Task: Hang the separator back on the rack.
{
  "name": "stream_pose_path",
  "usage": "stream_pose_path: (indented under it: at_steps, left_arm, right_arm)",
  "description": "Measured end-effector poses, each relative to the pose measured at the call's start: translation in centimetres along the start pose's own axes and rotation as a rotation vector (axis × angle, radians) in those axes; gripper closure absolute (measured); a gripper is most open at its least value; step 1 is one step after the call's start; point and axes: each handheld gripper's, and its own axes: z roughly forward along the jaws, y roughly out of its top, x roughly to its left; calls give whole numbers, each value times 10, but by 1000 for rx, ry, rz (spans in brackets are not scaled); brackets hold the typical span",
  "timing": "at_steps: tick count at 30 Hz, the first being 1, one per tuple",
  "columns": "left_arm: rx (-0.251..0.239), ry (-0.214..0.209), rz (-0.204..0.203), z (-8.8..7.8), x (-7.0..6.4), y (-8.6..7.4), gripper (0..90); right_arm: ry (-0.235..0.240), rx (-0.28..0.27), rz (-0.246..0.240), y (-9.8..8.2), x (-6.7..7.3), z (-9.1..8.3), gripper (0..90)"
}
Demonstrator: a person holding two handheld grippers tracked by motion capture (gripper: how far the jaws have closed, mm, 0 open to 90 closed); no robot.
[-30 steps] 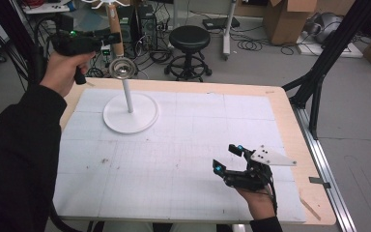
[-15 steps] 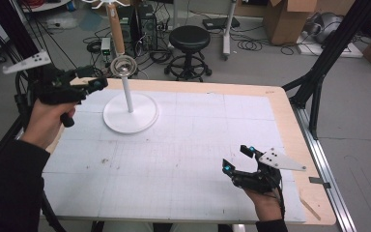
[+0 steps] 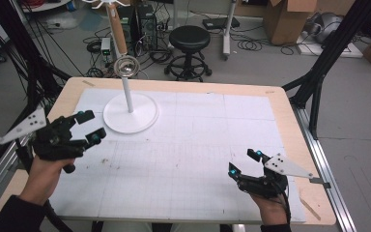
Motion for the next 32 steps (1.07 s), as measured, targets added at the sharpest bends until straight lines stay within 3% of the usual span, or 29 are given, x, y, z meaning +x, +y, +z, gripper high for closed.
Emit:
stream_pose_path:
  at_steps: [7,13,32]
  left_arm:
    - [30,33,6,-11,-2,-37,182]
    - [38,47,-13,-16,2,-56,183]
    - [46,50,-35,-17,4,-66,187]
  right_arm:
    - [6,-10,-4,-5,1,-3,172]
    - [2,-15,4,-6,1,-3,172]
    - [-5,-12,-3,-7,1,-3,172]
